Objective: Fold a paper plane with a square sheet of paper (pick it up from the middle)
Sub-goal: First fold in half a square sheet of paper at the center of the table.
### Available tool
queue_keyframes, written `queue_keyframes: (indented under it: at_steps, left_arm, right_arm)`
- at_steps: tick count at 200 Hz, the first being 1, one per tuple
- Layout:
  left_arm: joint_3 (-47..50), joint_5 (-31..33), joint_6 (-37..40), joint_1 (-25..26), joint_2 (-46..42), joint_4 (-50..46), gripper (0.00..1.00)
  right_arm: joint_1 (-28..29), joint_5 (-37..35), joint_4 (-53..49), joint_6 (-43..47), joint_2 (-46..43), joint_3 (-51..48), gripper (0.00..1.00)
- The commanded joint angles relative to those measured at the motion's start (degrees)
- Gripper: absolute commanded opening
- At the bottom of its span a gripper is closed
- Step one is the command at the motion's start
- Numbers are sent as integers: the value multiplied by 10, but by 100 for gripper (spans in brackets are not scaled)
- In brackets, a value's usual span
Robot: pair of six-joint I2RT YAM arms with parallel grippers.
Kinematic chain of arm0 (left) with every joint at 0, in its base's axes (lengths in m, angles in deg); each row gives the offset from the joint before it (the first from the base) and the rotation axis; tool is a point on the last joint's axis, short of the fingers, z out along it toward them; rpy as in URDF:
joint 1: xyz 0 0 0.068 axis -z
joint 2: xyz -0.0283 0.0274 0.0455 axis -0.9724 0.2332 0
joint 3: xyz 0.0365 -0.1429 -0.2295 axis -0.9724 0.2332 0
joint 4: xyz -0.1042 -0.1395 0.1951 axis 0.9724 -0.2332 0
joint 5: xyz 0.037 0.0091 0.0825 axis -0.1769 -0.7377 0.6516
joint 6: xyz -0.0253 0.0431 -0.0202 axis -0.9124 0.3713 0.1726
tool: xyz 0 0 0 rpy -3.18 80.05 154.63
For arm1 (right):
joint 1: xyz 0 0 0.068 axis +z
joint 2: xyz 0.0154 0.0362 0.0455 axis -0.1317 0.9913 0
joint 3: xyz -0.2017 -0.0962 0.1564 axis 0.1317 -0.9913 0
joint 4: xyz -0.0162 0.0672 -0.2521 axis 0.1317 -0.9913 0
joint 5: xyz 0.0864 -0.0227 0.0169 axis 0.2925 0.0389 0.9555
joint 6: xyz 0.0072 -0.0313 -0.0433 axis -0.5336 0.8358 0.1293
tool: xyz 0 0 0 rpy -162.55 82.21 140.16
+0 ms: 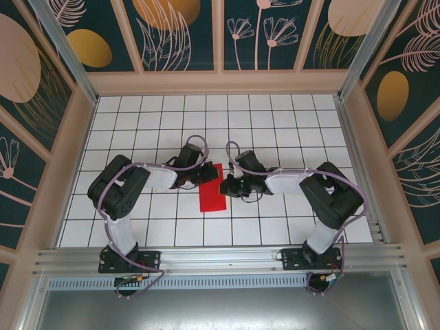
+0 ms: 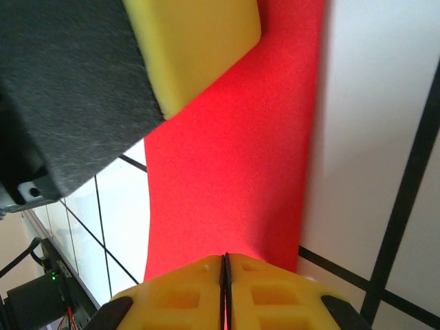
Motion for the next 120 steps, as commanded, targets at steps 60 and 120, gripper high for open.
queue_keyframes:
  at_steps: [60, 120]
  left_arm:
    - [48, -56, -26, -1, -52, 66, 13]
    - [47, -28, -27, 16, -20, 39, 10]
  right_arm:
    - [12, 18, 11, -9, 30, -11, 9]
    - [17, 1, -14, 2, 48, -7, 7]
